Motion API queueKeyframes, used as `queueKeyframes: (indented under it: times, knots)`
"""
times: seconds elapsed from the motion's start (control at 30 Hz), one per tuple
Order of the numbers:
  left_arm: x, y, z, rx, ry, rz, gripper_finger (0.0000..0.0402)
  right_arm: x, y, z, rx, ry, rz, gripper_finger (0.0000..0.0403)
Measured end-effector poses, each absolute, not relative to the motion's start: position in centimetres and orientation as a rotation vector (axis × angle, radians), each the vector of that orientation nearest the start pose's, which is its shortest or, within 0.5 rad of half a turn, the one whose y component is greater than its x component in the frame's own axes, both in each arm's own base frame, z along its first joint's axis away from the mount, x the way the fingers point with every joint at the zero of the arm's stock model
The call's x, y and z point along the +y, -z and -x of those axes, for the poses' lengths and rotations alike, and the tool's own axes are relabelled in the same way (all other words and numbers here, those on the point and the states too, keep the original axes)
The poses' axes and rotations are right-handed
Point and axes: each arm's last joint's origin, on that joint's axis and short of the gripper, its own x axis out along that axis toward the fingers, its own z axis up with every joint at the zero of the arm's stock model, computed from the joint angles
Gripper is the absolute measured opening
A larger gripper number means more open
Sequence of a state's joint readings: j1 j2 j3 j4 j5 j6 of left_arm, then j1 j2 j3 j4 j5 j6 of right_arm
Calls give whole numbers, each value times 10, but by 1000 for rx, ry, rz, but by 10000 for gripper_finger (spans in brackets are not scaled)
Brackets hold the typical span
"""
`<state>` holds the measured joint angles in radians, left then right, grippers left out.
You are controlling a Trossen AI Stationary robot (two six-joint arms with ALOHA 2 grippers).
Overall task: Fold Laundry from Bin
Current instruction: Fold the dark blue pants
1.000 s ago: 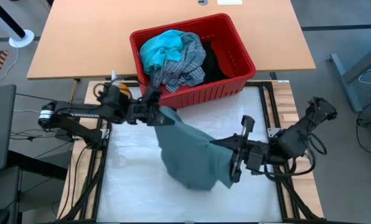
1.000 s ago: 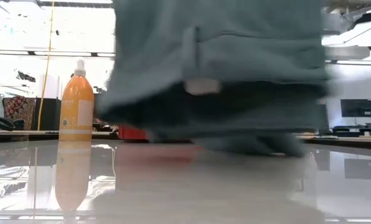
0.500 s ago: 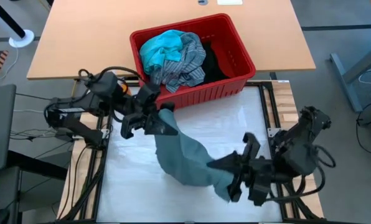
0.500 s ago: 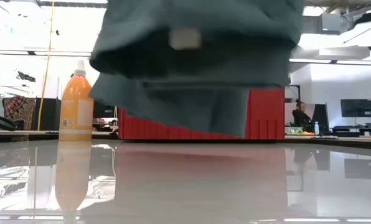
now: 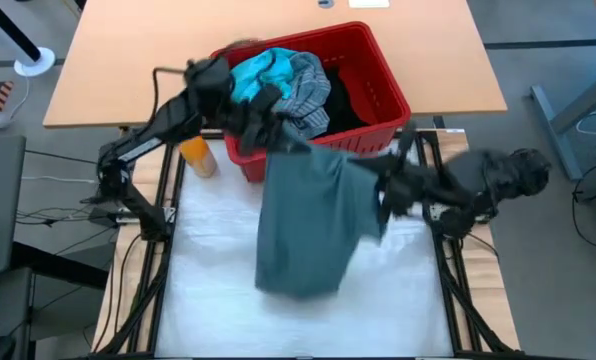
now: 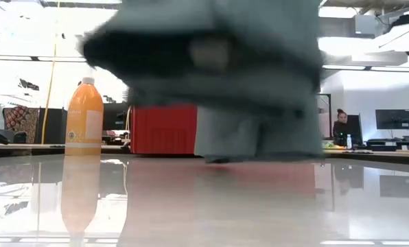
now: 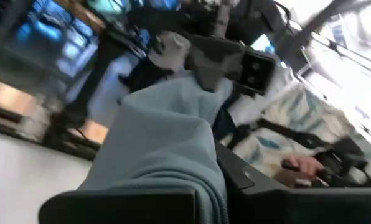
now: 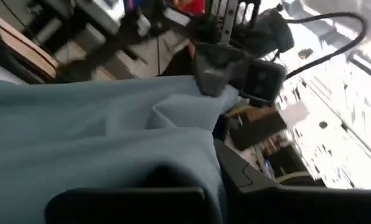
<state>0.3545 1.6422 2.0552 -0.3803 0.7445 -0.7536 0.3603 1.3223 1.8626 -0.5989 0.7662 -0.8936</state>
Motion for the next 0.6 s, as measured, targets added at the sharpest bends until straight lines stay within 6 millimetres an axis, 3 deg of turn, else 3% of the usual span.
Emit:
queueKeyframes:
  times: [0.13,0.3,0.37,0.47,0.6]
  knots:
    - [124,-521,-315,80,368,719,0,38,-536,-209,283,427,1030,25]
    - [110,-523,-321,70,440,665,0,44,-526,-217,336,363,1040,25]
    - [90,-521,-323,108,473,621,0,56,-513,-222,378,291,1021,25]
    - [38,-507,-323,241,472,509,0,84,-482,-230,435,156,936,25]
    - [-42,-450,-329,494,460,365,0,140,-427,-240,460,-18,800,25]
